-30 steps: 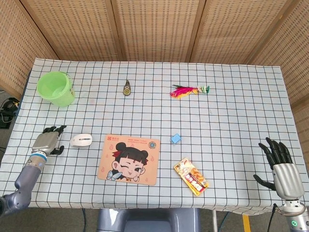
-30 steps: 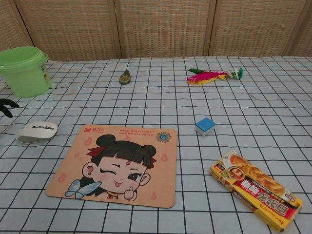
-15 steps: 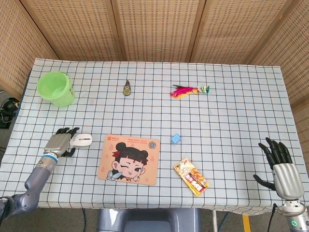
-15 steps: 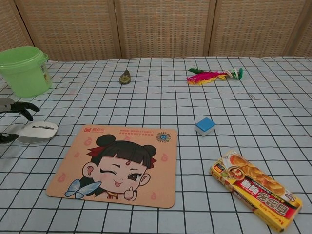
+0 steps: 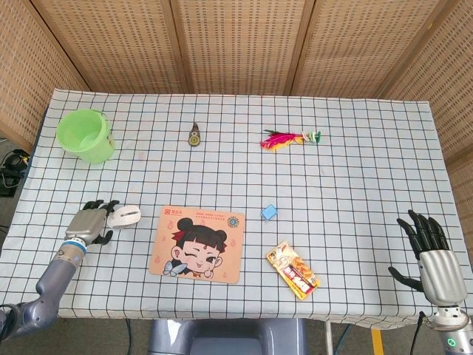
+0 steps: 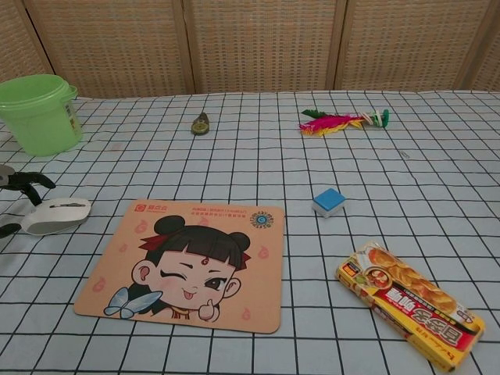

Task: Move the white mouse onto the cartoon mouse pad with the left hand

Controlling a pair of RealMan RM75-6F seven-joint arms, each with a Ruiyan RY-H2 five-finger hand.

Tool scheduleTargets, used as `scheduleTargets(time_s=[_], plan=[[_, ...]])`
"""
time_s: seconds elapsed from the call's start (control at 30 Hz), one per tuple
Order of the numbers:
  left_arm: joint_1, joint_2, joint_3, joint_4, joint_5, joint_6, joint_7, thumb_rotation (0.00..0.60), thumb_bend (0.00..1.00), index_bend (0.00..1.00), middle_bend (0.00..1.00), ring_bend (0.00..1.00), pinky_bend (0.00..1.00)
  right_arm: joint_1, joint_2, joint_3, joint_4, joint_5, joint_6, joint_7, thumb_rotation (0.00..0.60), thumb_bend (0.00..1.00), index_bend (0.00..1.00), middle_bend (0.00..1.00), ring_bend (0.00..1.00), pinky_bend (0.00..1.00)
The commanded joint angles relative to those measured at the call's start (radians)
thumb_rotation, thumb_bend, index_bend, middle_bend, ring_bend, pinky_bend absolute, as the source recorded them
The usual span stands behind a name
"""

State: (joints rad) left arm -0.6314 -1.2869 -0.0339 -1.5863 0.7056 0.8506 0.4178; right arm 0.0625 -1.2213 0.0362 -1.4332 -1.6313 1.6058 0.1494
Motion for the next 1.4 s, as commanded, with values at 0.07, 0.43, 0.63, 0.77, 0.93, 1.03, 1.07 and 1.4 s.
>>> scheduleTargets(time_s=[0.07, 0.43, 0.63, 0.77, 0.93, 1.03, 1.07, 1.4], plan=[[0.001, 0.001, 0.006, -0.004, 0.003, 0.002, -0.002, 0.600, 0.52, 0.07, 0.20, 0.00, 0.02, 0.000, 0.000, -0.001, -0.001, -0.003, 0.002, -0.001, 0.600, 0.08, 0.14, 0.00, 0.00, 0.00], [0.009, 0.013, 0.033, -0.070, 0.064, 0.017, -0.015, 0.600, 0.52, 0.07, 0.23, 0.00, 0.02, -0.002, 0.002, -0.003, -0.004, -0.007, 0.004, 0.005, 0.600, 0.08, 0.14, 0.00, 0.00, 0.00], [0.014, 0.021, 0.043, -0.114, 0.115, 0.038, -0.017, 0.600, 0.52, 0.07, 0.23, 0.00, 0.02, -0.003, 0.001, -0.004, -0.007, -0.011, 0.008, 0.002, 0.600, 0.08, 0.14, 0.00, 0.00, 0.00], [0.005, 0.010, 0.050, -0.121, 0.113, 0.031, -0.006, 0.600, 0.52, 0.07, 0.23, 0.00, 0.02, -0.005, 0.005, -0.003, -0.010, -0.013, 0.016, 0.007, 0.600, 0.07, 0.14, 0.00, 0.00, 0.00], [-0.010, -0.007, 0.056, -0.125, 0.100, 0.025, 0.012, 0.600, 0.52, 0.07, 0.23, 0.00, 0.02, -0.006, 0.008, 0.000, -0.011, -0.009, 0.017, 0.013, 0.600, 0.08, 0.14, 0.00, 0.00, 0.00], [-0.012, -0.013, 0.055, -0.136, 0.110, 0.032, 0.012, 0.600, 0.52, 0.07, 0.23, 0.00, 0.02, -0.006, 0.008, -0.001, -0.010, -0.011, 0.017, 0.015, 0.600, 0.08, 0.14, 0.00, 0.00, 0.00], [-0.013, -0.014, 0.055, -0.143, 0.115, 0.034, 0.012, 0.600, 0.52, 0.07, 0.23, 0.00, 0.02, -0.006, 0.007, -0.002, -0.010, -0.011, 0.016, 0.014, 0.600, 0.08, 0.14, 0.00, 0.00, 0.00], [-0.011, -0.003, 0.059, -0.204, 0.182, 0.045, -0.014, 0.600, 0.52, 0.09, 0.23, 0.00, 0.02, -0.006, 0.007, -0.003, -0.011, -0.013, 0.015, 0.011, 0.600, 0.08, 0.14, 0.00, 0.00, 0.00]])
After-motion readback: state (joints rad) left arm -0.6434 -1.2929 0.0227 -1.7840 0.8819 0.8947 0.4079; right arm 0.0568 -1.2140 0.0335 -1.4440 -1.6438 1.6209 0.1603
